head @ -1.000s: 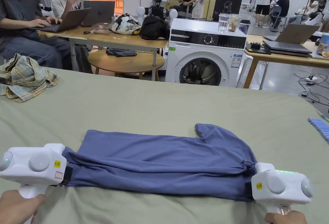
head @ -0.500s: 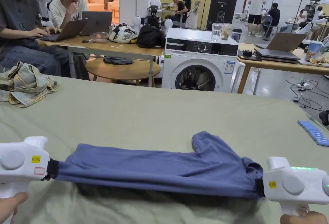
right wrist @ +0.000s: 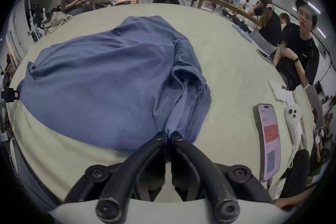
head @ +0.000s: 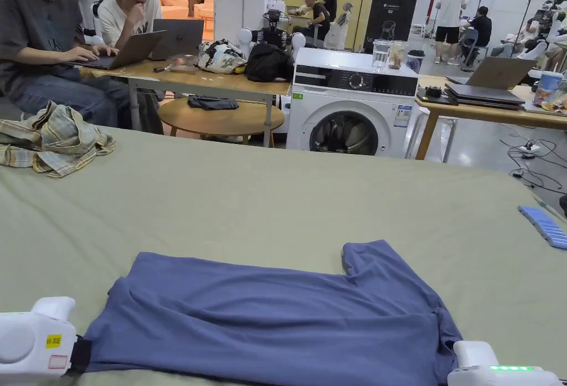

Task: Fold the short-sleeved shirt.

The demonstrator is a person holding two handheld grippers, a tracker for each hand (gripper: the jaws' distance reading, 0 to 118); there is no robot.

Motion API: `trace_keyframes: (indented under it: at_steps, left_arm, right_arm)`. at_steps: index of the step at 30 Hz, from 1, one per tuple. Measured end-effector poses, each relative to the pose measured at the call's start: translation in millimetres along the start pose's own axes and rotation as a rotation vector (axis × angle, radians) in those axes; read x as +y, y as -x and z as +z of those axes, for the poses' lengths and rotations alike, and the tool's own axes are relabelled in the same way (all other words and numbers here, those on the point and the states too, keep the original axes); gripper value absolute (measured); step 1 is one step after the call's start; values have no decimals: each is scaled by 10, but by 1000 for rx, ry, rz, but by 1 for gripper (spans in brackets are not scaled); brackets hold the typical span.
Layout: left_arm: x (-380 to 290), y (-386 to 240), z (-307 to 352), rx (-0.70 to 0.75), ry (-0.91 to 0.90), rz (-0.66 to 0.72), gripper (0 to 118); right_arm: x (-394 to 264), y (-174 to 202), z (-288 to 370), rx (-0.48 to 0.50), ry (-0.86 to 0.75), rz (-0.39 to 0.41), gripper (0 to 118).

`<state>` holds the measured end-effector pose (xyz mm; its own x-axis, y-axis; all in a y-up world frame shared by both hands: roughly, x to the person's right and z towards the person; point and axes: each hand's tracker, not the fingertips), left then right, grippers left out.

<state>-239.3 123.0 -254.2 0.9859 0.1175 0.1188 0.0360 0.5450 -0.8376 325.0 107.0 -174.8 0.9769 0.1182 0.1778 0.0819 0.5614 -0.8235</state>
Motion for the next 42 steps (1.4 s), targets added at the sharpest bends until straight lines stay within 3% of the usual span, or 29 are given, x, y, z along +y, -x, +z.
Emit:
trace_keyframes:
  at_steps: [4,5,8,13,15,16,18,19,20,25,35,37,39,42]
  left_arm:
    - [23,-28,-60,9,-9,14,0]
    - [56,-44,-39,12,-6,22,0]
    - [131,-116,92,36,-32,48,35]
    - [311,-336,419,-29,-271,28,39]
    - [361,-460,519,-10,-355,5,39]
    - [367,-525,566,-20,-410,-15,39]
    - [355,-630,633,-25,-496,-51,30]
    - [350,-687,654,-14,-522,-63,10]
    - [357,-742,670,2,-531,-70,0]
    - [462,-854,591,1,-513,-69,0]
    - [1544,-278,-305,22,-175,-24,0]
    - [1753,-186,-455,-4,-104,-7,19]
    - [1910,-114,-580,-40,-56,24,51]
    - [2053,-140,-754,-19,-20,30,58]
  right_arm:
    - [47,31,-2,-14,-8,13,6]
    - [81,35,32,-25,-11,4,15]
    - [203,50,243,-46,-92,-43,57]
    - [524,174,588,7,-319,-102,57]
    - [617,290,655,-22,-410,-113,56]
    - [646,345,682,-8,-467,-108,52]
    - [699,466,721,-7,-533,-98,8]
    - [715,545,762,-2,-556,-102,0]
    - [711,621,808,5,-581,-110,0]
    - [767,866,822,28,-616,-87,0]
    - [1013,988,366,55,-504,-73,0]
    - [1041,987,287,56,-489,-71,0]
    - [1070,986,220,49,-470,-59,0]
    - [1092,982,158,41,-449,-54,0]
